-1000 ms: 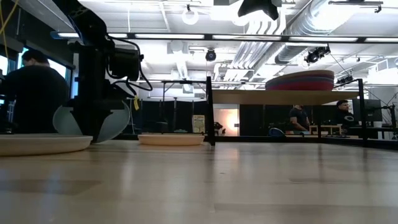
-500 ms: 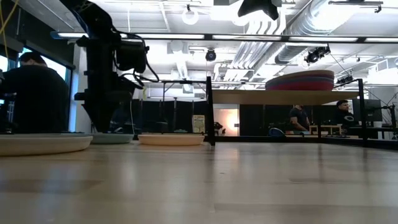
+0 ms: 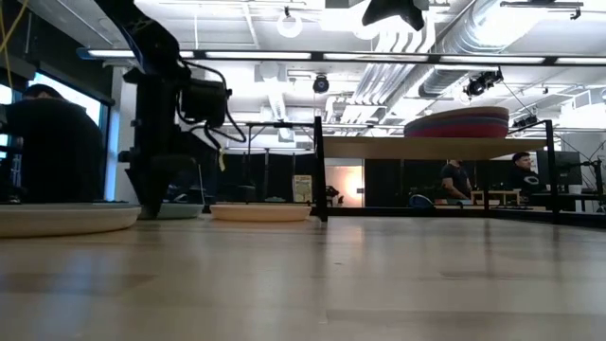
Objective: Place and stack plates onto a shelf
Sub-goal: Put the light blue plate on the shelf
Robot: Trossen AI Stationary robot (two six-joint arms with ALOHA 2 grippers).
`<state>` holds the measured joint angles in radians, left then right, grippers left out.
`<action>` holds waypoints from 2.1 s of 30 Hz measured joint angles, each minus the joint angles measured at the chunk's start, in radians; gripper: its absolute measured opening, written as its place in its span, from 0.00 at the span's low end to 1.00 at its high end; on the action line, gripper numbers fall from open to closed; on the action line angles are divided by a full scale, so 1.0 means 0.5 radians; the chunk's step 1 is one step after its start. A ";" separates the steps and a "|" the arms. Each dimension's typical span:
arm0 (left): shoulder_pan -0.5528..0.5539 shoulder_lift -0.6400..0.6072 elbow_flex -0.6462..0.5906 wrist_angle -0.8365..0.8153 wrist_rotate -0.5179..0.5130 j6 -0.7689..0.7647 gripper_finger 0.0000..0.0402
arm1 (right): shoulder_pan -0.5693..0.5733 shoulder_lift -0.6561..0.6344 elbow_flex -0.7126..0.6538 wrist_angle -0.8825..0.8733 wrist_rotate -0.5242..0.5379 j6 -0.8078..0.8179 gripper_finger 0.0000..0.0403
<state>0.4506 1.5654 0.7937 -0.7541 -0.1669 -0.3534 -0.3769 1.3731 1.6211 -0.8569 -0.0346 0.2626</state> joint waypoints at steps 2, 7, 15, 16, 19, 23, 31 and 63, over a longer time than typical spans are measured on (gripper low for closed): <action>0.019 0.026 0.000 -0.001 0.024 0.002 0.26 | 0.000 0.000 0.000 0.000 0.000 0.003 0.00; 0.034 0.058 0.002 0.002 0.047 0.015 0.25 | 0.000 0.000 0.000 0.000 0.000 0.018 0.00; 0.023 0.057 0.003 -0.017 0.020 0.029 0.03 | 0.000 0.001 0.000 0.000 0.000 0.018 0.00; 0.018 0.053 0.003 -0.024 0.021 0.024 0.02 | 0.000 0.001 0.000 0.000 0.000 0.018 0.00; -0.004 0.033 0.017 -0.092 0.033 0.016 0.02 | 0.000 0.001 0.000 -0.015 0.000 0.018 0.00; -0.050 -0.028 0.114 -0.265 -0.012 0.031 0.01 | 0.000 0.001 0.000 -0.054 0.000 0.018 0.00; -0.124 -0.221 0.384 -0.432 -0.100 0.066 0.00 | 0.000 0.001 0.000 -0.117 0.000 0.013 0.00; -0.408 -0.412 1.358 -0.580 -0.603 0.820 0.00 | -0.001 0.001 0.000 -0.148 0.106 -0.094 0.00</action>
<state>0.2466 1.3595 1.4727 -1.0441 -0.4684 0.0565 -0.3775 1.3735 1.6211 -0.9310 0.0183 0.2156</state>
